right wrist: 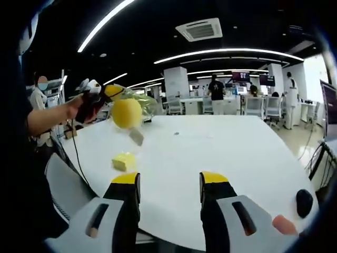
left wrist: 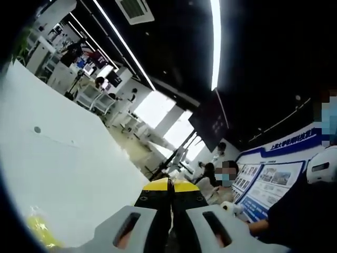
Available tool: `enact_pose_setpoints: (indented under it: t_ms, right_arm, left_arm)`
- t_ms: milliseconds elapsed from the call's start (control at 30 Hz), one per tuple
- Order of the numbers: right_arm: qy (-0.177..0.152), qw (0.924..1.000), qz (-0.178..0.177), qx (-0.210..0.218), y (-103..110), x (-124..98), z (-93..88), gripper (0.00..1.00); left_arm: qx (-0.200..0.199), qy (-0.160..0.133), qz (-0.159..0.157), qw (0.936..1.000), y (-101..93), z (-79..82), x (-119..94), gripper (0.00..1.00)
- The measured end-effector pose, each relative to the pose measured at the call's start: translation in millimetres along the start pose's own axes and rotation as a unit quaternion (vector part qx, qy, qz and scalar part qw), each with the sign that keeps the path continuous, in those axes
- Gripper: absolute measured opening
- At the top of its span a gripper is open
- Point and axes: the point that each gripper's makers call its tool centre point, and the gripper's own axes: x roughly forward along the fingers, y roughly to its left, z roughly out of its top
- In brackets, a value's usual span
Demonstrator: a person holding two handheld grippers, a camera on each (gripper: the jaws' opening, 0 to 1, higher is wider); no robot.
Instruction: Compare the silicone blocks by pressing each to a similar depth, holding the contact briefly, and releasing to observe deformation and rebound differences across the visible hardness samples.
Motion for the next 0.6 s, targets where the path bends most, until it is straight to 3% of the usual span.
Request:
enact_pose_setpoints:
  t_ms: [600]
  right_arm:
    - [0.019,0.9996,-0.014,0.011,0.9,-14.2,-16.5,0.39]
  left_arm:
    - [-0.027,0.011,0.008,0.9995,17.2,-19.2,8.7,0.00]
